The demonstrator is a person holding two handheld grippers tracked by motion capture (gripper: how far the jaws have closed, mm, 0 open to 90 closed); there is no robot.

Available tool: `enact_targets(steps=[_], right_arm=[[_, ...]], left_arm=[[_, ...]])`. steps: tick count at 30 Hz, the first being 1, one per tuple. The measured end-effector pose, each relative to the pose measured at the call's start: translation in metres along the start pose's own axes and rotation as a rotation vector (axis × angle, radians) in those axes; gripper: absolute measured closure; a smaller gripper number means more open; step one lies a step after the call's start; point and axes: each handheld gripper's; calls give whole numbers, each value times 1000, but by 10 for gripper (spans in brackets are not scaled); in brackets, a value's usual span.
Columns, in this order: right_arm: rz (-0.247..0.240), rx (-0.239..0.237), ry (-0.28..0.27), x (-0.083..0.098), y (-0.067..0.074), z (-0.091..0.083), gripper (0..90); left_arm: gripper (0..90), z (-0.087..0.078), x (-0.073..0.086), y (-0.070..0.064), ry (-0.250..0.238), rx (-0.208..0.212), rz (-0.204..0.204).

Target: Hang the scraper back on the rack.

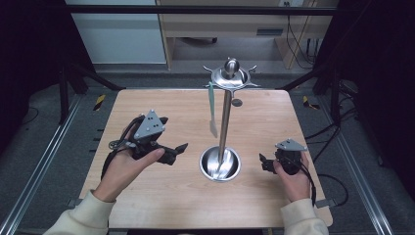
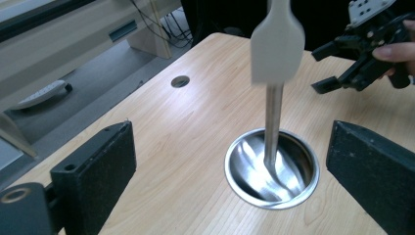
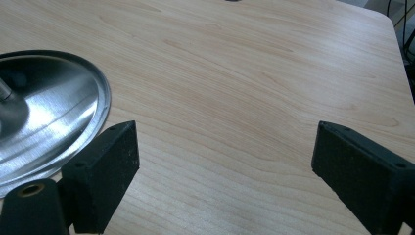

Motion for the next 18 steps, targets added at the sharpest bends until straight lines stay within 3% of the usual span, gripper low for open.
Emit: enact_targets(steps=[18], right_arm=[[-1,1,-1,0,0,0,97]], left_arm=[[42,8,56,31,62,-55,-65]])
Point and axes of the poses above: each handheld gripper's, and its own axes: z roughly forward along the jaws, x roughly out of its underside, y roughly to its left, and after that the axes turned 1 degree about x, right-handed
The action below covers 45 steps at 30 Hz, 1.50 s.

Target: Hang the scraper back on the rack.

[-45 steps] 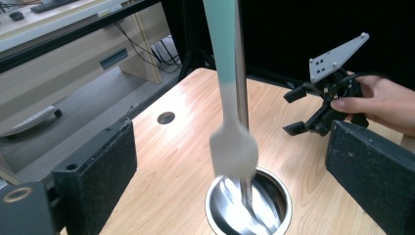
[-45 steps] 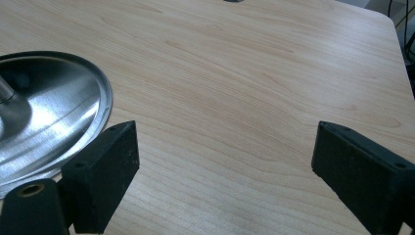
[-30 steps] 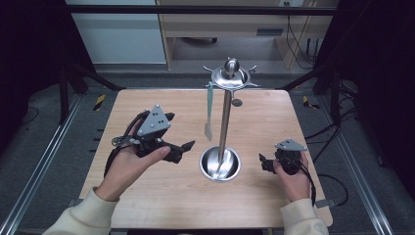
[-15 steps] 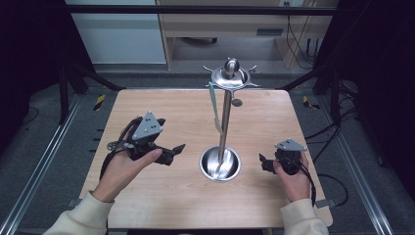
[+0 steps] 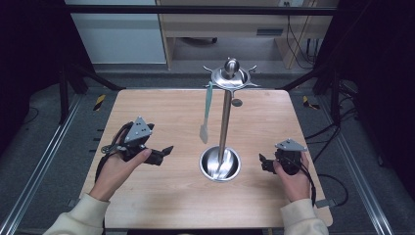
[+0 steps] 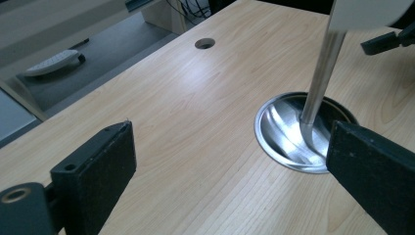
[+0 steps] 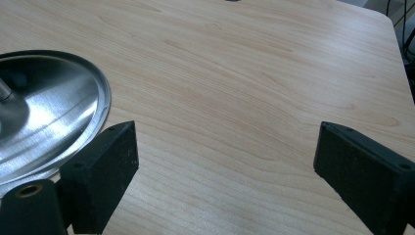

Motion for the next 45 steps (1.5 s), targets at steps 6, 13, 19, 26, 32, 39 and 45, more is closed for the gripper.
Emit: enact_targets(steps=[6,13,19,26,32,39,45], right_arm=[[2,0,1,0,0,0,95],[0,1,1,0,0,0,93],[-1,2,5,0,0,0,93],[-3,-1,5,0,1,1,93],[-4,-3,6,0,2,1,93],[-4,-6,11,0,3,2,93],[-8,-7,16,1,3,3,93]], left_arm=[[45,4,14,6,14,-6,-22],[45,9,31,11,25,-10,-52],[45,13,44,16,36,-24,-70],[51,17,59,20,52,-52,-101],[53,19,69,23,57,-62,-125],[57,22,84,29,58,-80,-146],[57,21,99,39,61,-103,-180]])
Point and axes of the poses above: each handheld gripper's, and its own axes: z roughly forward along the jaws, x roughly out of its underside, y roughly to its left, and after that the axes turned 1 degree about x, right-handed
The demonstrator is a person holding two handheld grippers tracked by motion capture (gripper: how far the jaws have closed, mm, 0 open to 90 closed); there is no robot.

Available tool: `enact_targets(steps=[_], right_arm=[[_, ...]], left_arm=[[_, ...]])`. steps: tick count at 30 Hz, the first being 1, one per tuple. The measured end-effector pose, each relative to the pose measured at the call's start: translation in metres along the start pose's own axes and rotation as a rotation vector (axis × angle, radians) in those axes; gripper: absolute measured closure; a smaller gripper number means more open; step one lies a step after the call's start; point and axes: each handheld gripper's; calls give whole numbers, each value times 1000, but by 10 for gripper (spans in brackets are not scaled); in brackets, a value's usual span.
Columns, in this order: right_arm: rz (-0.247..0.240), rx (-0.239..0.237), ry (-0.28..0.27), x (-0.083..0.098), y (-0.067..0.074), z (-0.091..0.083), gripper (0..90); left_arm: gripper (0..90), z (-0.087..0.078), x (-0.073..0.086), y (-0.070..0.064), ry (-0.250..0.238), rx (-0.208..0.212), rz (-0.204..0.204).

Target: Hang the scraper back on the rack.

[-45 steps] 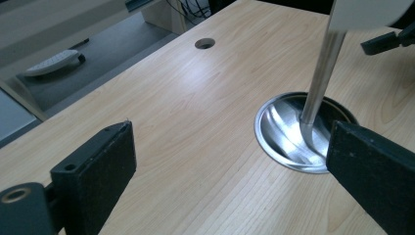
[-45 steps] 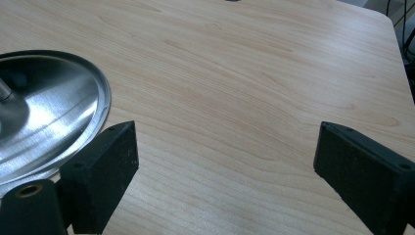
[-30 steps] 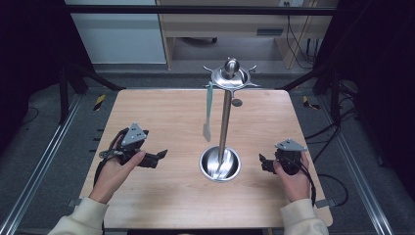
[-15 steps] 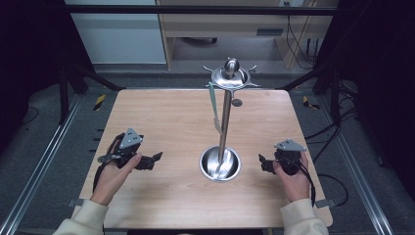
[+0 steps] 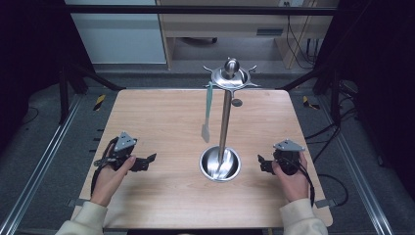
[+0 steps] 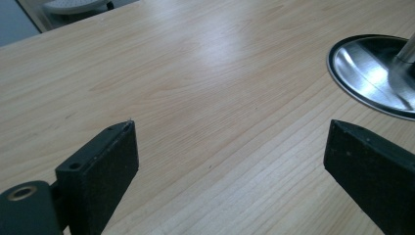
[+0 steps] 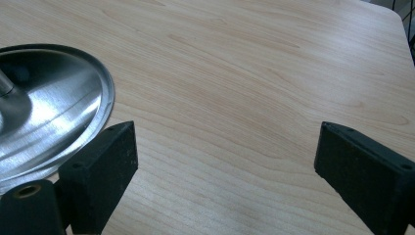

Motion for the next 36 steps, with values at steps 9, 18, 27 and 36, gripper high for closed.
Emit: enact_targets(steps=[9,18,27,36], right_arm=[[-2,0,-3,0,0,0,94],[2,-3,-3,0,0,-1,95],[6,-8,-5,0,0,-1,95],[11,-15,-5,0,1,-1,95]], left_arm=[[59,-2,14,19,-5,-46,-48],[63,-3,29,28,27,-111,-47],[64,-15,49,40,96,-236,-3],[65,-17,52,35,102,-219,-37]])
Point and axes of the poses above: each handheld gripper's, and its own axes: z roughly forward along the jaws, x roughly out of its underside, y roughly to its left, and after that the axes turned 1 degree about x, right-handed
